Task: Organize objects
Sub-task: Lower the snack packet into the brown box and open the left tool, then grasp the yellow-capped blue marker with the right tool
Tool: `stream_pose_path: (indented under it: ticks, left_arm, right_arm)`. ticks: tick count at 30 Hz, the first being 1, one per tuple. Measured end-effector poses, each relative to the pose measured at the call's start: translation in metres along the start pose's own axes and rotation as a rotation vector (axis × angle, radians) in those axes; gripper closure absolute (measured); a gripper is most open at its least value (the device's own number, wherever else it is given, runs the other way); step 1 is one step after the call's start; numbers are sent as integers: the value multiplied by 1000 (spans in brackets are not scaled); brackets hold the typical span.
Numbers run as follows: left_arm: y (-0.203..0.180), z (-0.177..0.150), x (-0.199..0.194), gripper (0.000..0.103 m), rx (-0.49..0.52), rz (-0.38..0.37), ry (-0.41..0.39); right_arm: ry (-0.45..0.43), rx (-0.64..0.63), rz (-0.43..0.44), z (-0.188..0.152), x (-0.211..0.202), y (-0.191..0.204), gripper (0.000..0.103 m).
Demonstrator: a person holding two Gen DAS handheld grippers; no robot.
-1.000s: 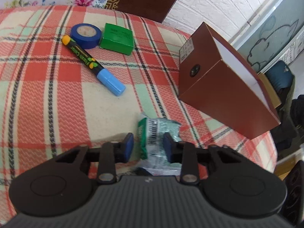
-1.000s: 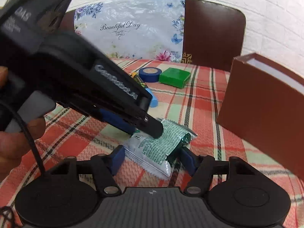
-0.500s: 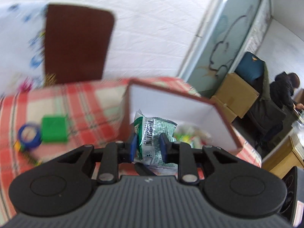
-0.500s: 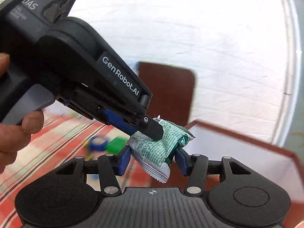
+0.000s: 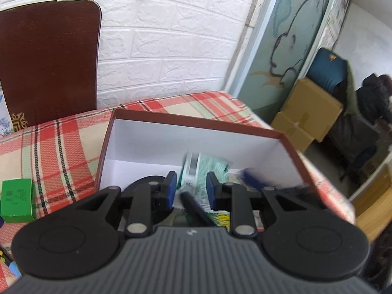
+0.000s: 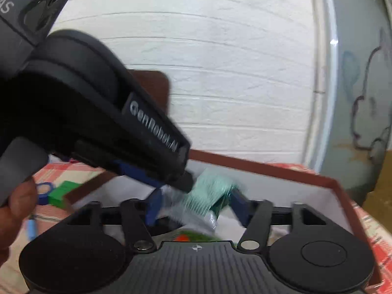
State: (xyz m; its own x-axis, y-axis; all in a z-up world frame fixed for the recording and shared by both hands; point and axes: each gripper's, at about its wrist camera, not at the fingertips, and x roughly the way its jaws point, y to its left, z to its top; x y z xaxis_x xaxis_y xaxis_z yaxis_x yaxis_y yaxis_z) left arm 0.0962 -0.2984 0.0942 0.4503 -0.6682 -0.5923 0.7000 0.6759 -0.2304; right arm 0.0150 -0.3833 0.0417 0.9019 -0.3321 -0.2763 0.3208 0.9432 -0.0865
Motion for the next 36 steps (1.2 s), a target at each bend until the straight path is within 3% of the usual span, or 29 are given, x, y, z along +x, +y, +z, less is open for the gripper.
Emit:
stream_pose_path:
  ticks: [2,5,11,15,19,23,27,30,33,36]
  left_arm:
    - [1,-2,-3,74,-1,7,-8]
    - [3,-9,-16,72,1,2,-34]
    - [20,-27,-68,72,2,25,-158]
    - [56,-44,-97,72,-66,92,-189]
    - [107,-73,-115,72,-171,199,-150]
    - [160,-110,-124,72,-277,335,-79]
    - [209,-147,-128,75,-354,457,-26]
    - [233,-164,-144,82,-389,420,-118]
    - [242,-175,-144,83,-401,401,-182]
    - [240,-173,-142,83,-395,403,-195]
  right_arm:
    - [-16,1,-28,-2,1,-4,29]
    - [-25,37,-4,-5,-3,-9,30]
    - [-130,36,45,-11,-32,5,30]
    - [-184,1,123,-10,-64,29,30]
    - [-183,-55,247,-1,-83,71,30]
    - [-105,-128,395,-10,-84,121,30]
    - [60,-172,509,-24,-51,159,37]
    - [160,-194,514,-36,-29,180,54]
    - [218,-213,474,-40,-3,198,56]
    - [245,-223,459,-42,8,209,56]
